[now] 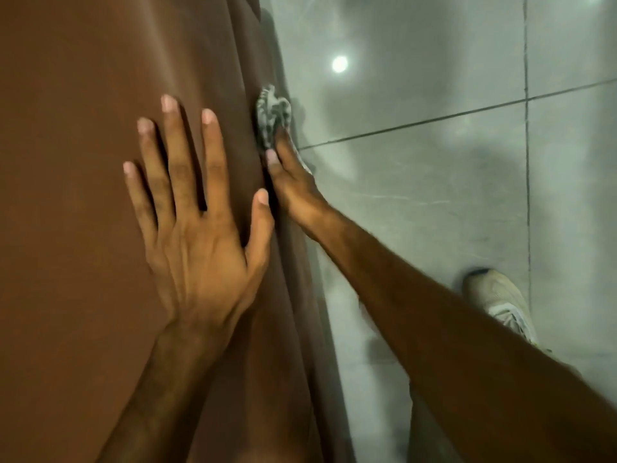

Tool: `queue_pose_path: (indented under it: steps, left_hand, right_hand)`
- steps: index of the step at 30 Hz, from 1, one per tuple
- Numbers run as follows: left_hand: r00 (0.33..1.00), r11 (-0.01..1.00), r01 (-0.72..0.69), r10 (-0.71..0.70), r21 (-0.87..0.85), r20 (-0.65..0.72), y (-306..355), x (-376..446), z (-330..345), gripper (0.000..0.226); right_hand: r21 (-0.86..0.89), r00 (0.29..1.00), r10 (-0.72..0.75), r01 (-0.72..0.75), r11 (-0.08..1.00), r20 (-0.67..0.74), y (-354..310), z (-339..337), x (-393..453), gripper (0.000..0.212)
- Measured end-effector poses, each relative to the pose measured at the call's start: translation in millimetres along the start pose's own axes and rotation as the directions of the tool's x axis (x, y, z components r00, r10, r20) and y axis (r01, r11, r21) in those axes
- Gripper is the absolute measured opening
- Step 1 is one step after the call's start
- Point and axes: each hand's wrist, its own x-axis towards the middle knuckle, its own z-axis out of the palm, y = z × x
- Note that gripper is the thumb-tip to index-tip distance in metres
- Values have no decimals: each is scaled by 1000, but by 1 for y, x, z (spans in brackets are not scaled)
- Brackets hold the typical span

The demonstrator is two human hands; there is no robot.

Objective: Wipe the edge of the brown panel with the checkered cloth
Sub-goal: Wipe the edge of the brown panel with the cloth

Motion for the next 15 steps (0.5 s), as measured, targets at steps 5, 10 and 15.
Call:
queue_pose_path:
  steps: [5, 10, 15]
  left_hand:
    - [1000, 1000, 16, -16, -18, 23, 1, -1, -6, 75]
    - [1000, 998, 24, -23, -59, 14, 3, -4, -11, 72]
    - [999, 998, 39, -38, -48, 18, 2, -26, -12, 72]
  right_hand:
    - [54, 951, 301, -298, 953, -66, 55, 12, -101, 58]
    - [30, 973, 229, -229, 973, 15, 69, 18, -138, 57]
    - [79, 893, 450, -448, 890, -8, 105, 13, -146, 58]
